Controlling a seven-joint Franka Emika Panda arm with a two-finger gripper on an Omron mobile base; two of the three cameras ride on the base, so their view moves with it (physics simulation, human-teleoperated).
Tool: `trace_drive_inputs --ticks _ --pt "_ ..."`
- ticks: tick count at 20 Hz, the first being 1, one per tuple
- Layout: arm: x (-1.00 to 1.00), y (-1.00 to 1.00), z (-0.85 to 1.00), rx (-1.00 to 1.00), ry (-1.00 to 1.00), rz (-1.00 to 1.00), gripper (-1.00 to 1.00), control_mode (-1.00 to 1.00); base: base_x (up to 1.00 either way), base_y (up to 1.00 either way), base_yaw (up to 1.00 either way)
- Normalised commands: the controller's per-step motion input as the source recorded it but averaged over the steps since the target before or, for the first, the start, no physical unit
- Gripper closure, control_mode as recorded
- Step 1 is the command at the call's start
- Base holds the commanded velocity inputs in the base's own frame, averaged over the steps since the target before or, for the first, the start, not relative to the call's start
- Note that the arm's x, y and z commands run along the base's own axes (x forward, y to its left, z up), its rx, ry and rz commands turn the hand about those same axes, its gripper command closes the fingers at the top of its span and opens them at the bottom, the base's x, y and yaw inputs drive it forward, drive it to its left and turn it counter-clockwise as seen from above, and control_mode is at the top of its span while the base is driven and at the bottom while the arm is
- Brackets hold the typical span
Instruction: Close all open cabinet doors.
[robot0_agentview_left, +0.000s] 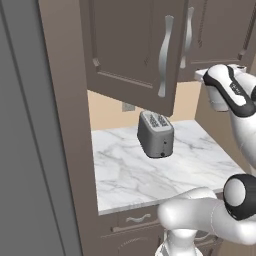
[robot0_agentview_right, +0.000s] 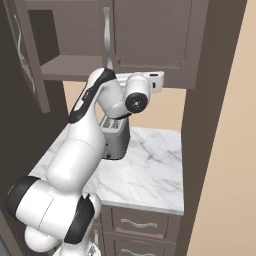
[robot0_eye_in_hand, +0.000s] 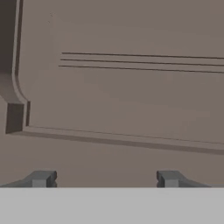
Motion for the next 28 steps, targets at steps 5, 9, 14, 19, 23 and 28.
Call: trace_drive_inputs --ticks 5,9,14,19,23,28 --pt "0.17 0.00 0.00 0.00 0.00 -0.02 -1.00 -1.00 0.00 0.00 0.00" --pt "-0.18 0.00 0.02 0.00 0.03 -0.03 -1.00 -1.00 0.00 0.00 0.00" --pt "-0.90 -0.02 0.07 0.00 0.04 -0.07 -1.00 -1.00 0.00 0.00 0.00" --pt "-1.00 -0.07 0.18 0.00 0.09 -0.07 -1.00 -1.00 0.00 0.00 0.00" --pt "-1.00 -0.03 0.21 0.00 0.13 -0.08 -1.00 -1.00 0.00 0.00 0.00" --pt "-0.98 -0.02 0.15 0.00 0.18 -0.09 -1.00 -1.00 0.00 0.00 0.00"
